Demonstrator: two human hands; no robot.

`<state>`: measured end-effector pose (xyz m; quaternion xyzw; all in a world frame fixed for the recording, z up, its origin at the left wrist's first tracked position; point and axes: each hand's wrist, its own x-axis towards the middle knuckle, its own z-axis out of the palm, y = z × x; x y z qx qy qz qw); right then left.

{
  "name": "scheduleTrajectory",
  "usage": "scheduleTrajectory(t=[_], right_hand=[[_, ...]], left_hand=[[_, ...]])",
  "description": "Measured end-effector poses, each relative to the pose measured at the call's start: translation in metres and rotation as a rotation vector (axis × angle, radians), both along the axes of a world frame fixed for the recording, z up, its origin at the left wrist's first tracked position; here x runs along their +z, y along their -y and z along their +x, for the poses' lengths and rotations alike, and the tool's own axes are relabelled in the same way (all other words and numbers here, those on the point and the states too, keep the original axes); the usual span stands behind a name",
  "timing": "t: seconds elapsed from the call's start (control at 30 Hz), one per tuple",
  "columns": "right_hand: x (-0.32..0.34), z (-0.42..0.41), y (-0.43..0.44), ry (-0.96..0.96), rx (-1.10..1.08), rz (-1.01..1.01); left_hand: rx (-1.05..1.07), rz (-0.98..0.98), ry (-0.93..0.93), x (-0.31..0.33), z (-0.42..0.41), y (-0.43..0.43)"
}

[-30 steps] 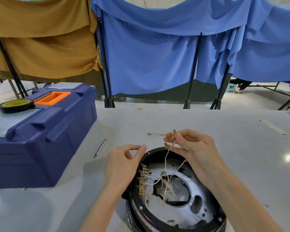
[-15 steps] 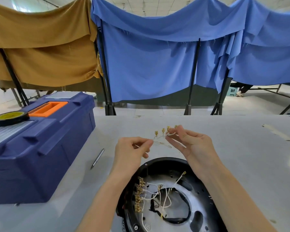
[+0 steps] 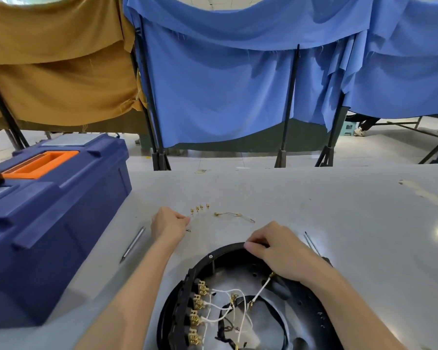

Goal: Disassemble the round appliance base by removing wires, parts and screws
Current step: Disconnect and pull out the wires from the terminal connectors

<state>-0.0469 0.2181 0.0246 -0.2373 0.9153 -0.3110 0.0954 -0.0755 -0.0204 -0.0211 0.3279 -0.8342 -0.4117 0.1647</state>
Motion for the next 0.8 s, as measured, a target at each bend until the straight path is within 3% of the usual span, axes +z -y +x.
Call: scheduleTrajectory(t=[0.23,0.6,0.7,0.8], right_hand=[[-0.002,-0.001,-0.001,-0.007,-0.001,-0.053],[-0.003,-0.001,-0.003,0.028,-0.006,-0.113],[-0.002,0.000,-0.004,0.035,-0.003,-0.113],[-0.001,0.002,-0.004,0.021,-0.015,-0.110]], left_hand=[[0.033,-0.037,0.027,-0.006,-0.021,0.010],[0.097,-0.142,-0.111,0.001,0.000,0.012],[-0.072,-0.058,-0.273,0.014,0.026,-0.006],[-0.355,0.119,-0.310,0.028,0.061,-0.025]])
